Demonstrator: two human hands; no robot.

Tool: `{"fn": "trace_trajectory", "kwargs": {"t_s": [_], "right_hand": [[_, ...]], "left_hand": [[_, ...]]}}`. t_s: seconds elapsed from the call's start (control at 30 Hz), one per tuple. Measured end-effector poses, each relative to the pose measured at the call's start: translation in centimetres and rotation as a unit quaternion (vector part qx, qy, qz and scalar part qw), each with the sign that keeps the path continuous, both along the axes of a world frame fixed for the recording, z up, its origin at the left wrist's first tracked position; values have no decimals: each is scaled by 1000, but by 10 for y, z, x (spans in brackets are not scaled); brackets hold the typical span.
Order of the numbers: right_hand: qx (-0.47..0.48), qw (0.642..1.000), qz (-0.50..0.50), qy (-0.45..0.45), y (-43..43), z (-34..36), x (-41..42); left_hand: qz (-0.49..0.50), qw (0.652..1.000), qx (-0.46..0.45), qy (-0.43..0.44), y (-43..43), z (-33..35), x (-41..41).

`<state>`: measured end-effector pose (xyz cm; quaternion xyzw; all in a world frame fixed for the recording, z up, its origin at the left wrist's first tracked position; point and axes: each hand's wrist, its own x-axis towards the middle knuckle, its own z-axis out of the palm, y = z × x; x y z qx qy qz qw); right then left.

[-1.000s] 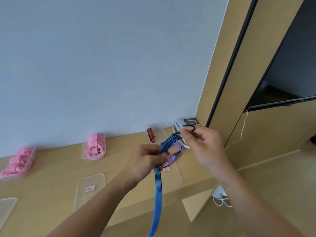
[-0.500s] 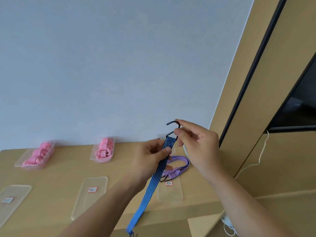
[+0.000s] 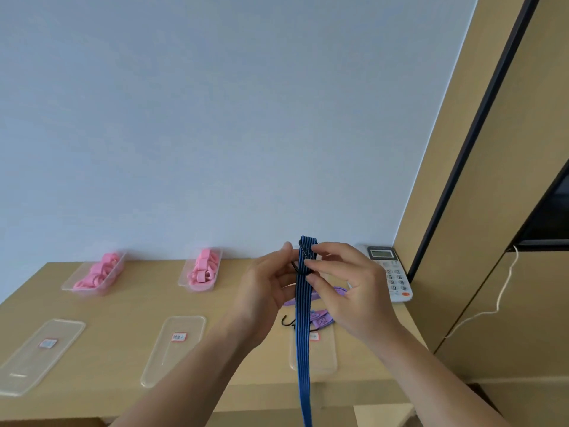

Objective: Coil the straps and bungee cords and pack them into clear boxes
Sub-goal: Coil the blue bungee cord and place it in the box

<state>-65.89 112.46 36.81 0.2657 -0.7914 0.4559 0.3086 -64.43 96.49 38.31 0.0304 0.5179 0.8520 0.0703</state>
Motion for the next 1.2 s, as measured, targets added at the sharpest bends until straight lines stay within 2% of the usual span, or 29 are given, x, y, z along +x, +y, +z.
{"fn": "trace_trajectory", "kwargs": {"t_s": [0.13, 0.33, 0.4, 0.47, 0.53, 0.63, 0.77, 0.83, 0.93, 1.03, 1.2], "right_hand": [[8, 1000, -8, 16, 5, 0, -1], [20, 999, -26, 28, 19, 3, -2], [1, 1000, -28, 0, 22, 9, -3], [-16, 995, -39, -85, 23, 16, -7], [9, 984, -26, -177, 25, 23, -11], [41, 982, 2, -183, 28, 27, -11], [3, 980, 8, -201, 29, 31, -9], [-23, 978, 9, -205, 27, 31, -7], [-31, 984, -16, -176, 23, 31, -6], [-4, 994, -65, -93, 19, 27, -5], [32, 989, -122, 75, 15, 13, -2]], "left_hand": [[-10, 998, -36, 48, 2, -8, 0], [21, 993, -103, 53, 13, -15, -2], [26, 992, -117, 50, 16, -17, -2], [30, 990, -132, 51, 19, -16, -3], [26, 988, -144, 54, 22, -15, -2], [30, 987, -151, 54, 24, -14, -2], [38, 989, -137, 44, 25, -15, 0], [34, 986, -159, 35, 25, -15, 2], [20, 976, -215, 2, 23, -18, 3], [-1, 968, -251, -23, 21, -23, 6], [-15, 976, -215, -41, 18, -24, 9]]}}
